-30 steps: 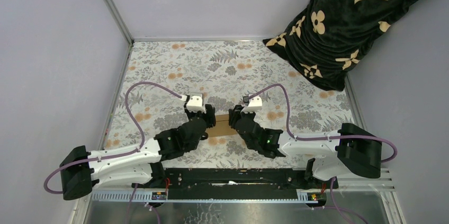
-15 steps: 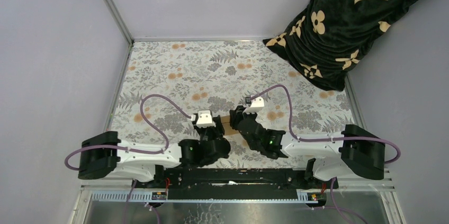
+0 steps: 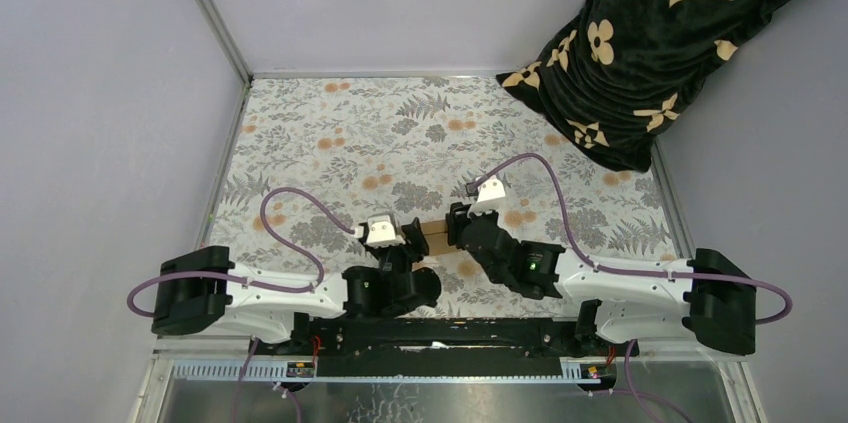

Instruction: Fold the paper box

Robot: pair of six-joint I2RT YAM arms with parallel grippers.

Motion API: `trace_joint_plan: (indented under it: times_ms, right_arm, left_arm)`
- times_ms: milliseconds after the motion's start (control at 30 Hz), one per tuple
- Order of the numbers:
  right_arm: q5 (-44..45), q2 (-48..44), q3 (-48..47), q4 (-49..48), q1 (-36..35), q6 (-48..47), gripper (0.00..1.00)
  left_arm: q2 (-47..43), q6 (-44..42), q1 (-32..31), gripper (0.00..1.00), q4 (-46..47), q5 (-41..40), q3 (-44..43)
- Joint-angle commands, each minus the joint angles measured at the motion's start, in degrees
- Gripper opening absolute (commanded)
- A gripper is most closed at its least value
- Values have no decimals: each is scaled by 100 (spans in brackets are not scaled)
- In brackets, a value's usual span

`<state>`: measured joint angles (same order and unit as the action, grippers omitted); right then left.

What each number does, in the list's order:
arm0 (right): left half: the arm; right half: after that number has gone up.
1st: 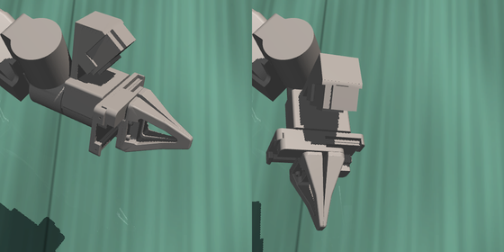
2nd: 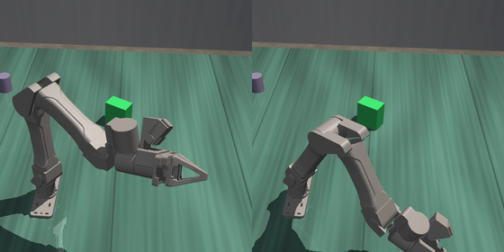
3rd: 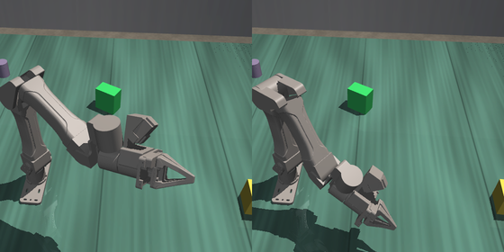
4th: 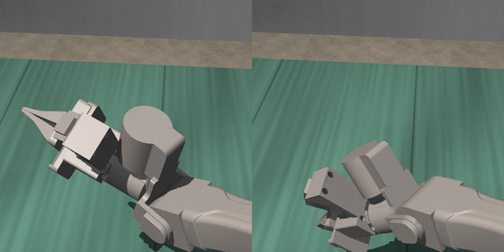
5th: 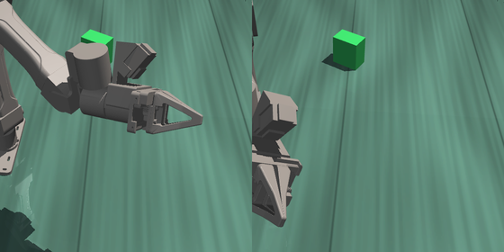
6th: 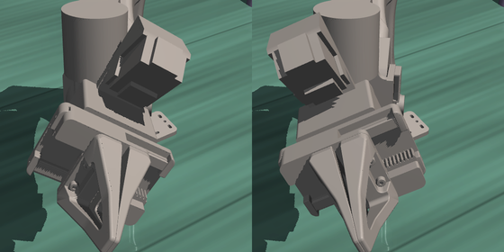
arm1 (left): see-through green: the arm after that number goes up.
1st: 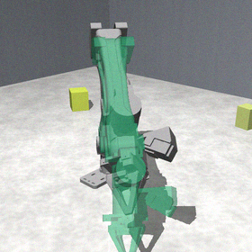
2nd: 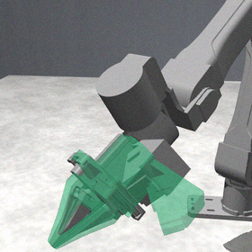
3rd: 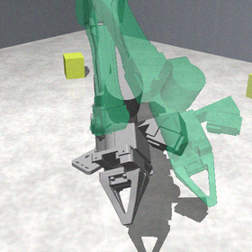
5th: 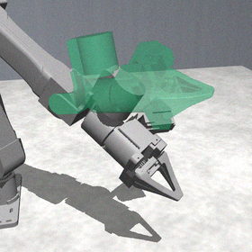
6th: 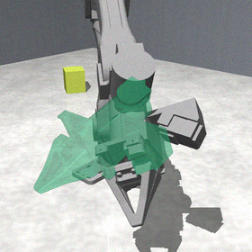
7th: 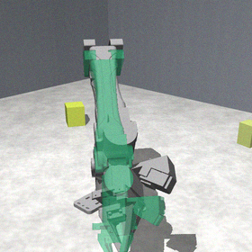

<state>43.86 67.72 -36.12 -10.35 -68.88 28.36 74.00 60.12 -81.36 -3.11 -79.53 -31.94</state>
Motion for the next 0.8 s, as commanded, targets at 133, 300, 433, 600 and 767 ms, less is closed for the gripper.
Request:
trace_joint_plan:
  times_ms: [133, 300, 433, 600, 767]
  right_arm:
    - [93, -295, -521, 500, 96, -631, 53]
    - [112, -346, -552, 593, 103, -709, 54]
    - [98, -374, -435, 595, 103, -635, 54]
    - [124, -410, -267, 628, 112, -496, 54]
    - [83, -527, -215, 688, 112, -519, 54]
  left_arm:
    - [-282, -83, -55, 74, -1464, 863, 7]
    - [-710, -785, -47, 76, -1207, 703, -116]
    - [-825, -1359, 24, 77, -627, 825, -55]
    - [-737, -2008, 225, 77, 34, 1097, -65]
    - [-728, -2431, 355, 77, 239, 1132, -261]
